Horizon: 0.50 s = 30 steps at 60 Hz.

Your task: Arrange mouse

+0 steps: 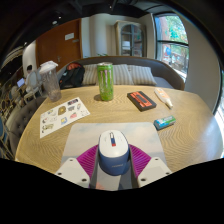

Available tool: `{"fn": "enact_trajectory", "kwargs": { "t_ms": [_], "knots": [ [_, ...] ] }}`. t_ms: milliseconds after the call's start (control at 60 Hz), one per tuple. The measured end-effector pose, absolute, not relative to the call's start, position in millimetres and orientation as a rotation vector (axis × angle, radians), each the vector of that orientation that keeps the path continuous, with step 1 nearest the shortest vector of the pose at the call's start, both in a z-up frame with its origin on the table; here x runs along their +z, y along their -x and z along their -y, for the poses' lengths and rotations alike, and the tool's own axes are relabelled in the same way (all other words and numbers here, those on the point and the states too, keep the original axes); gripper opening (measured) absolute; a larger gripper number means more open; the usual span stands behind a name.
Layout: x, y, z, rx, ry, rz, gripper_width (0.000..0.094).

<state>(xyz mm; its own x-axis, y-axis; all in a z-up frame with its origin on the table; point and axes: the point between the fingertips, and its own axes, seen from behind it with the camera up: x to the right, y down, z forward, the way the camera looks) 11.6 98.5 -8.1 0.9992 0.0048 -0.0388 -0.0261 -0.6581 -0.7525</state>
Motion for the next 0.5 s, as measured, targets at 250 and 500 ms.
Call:
{"fn": "enact_trajectory", "kwargs": {
  "t_ms": [250, 500],
  "knots": [
    [-12, -19, -89, -0.006, 2.387, -0.056, 0.0673],
    [52, -50, -8, 0.008, 2.401, -0.051, 0.0849]
  ]
}}
